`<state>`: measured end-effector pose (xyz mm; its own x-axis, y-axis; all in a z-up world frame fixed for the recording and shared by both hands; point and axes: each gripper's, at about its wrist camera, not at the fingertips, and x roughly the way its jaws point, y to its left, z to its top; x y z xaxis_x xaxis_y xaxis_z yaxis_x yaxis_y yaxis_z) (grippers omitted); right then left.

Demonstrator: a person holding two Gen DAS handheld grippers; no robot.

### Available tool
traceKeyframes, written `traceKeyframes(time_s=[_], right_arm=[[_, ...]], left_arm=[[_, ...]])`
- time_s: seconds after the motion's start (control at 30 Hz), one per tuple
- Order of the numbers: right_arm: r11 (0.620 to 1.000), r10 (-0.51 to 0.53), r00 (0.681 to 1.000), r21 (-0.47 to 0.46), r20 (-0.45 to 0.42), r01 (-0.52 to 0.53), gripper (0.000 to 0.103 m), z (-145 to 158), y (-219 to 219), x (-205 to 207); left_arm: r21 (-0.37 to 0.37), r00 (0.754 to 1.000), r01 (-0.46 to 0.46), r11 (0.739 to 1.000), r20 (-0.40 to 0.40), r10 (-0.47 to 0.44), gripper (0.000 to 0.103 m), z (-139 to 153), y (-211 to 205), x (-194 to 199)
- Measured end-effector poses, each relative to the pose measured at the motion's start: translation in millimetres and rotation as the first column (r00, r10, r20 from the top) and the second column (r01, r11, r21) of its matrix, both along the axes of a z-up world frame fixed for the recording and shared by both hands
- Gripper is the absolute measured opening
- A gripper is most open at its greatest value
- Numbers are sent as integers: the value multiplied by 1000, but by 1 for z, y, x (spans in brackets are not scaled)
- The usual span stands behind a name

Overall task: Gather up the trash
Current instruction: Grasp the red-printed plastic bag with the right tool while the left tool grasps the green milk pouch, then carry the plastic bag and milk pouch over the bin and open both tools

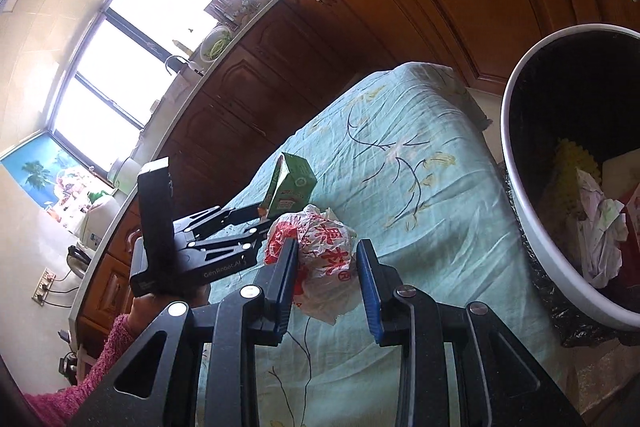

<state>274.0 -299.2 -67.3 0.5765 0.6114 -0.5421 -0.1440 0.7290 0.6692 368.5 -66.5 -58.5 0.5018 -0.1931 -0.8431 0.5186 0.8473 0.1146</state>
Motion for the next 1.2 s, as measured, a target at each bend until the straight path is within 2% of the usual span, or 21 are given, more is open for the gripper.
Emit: traceKeyframes(time_s=[0.13, 0.27, 0.4, 0.63, 0.8, 1.2], right_arm=[[1000, -11, 1000, 1, 16, 11, 30, 4, -6, -10], [1000, -20, 999, -8, 28, 20, 30, 6, -13, -20], [1000, -28, 999, -9, 33, 28, 30, 7, -20, -31], [997, -78, 996, -24, 50, 79, 30, 11, -39, -51], [990, -120, 990, -61, 72, 125, 30, 13, -55, -67], [977, -199, 976, -61, 90, 205, 30, 17, -90, -88]], left_arm=[[-56, 1000, -8, 998, 3, 8, 48, 10, -1, -33], [-148, 998, -53, 988, -33, 48, 48, 18, 6, -63], [-229, 993, -109, 967, -68, 96, 48, 20, 11, -89], [-309, 985, -173, 935, -61, 162, 48, 28, 1, -122], [-329, 984, -175, 928, -46, 169, 48, 33, -22, -137], [-309, 996, -90, 947, -13, 91, 48, 38, -91, -149]])
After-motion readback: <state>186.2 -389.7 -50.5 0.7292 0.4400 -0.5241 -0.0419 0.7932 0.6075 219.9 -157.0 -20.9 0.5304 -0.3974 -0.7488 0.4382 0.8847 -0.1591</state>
